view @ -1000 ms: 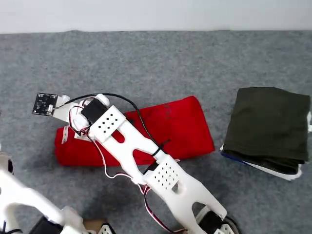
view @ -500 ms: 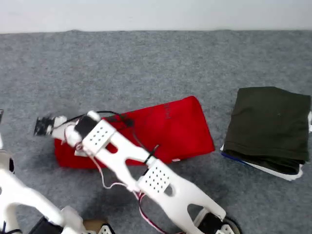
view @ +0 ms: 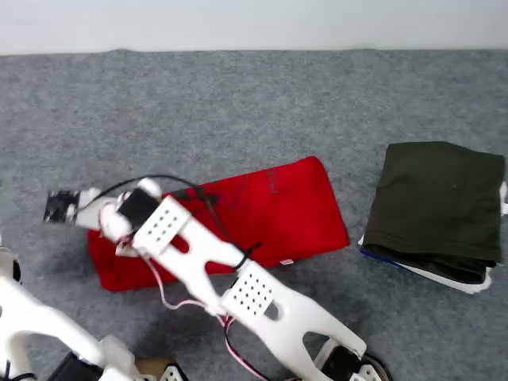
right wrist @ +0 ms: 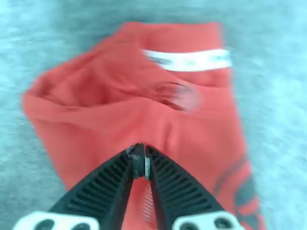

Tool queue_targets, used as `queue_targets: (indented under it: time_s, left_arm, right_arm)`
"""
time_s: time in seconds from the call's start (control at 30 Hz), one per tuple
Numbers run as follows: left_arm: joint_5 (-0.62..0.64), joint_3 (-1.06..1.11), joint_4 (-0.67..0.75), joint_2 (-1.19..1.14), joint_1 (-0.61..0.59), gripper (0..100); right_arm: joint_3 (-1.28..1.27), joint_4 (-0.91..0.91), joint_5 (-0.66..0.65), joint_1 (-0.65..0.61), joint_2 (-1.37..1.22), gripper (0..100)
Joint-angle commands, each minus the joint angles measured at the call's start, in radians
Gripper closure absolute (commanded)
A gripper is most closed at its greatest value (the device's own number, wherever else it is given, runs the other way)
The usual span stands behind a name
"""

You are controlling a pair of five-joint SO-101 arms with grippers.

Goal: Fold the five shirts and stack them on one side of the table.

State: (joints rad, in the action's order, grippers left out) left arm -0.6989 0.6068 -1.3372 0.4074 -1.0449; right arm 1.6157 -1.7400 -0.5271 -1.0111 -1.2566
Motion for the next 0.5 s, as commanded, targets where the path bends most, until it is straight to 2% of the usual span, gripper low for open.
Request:
queue_targets:
  time_s: [0.0,0.33,0.47]
  left_arm:
    - [-0.008,-0.041,0.011,0.035,0.006,99]
    - [-0.008,-0.041,0.011,0.032,0.008,99]
    - [-0.008,-0.041,0.009,0.037,0.003,99]
  right_arm:
    - [0.057,-0.038,-0.006,0.088,0.028,98.4]
    - [-0.098,-0.056,0.055,0.154,0.019,98.4]
    - [-0.078,-0.059,0.06,0.179,0.074,98.4]
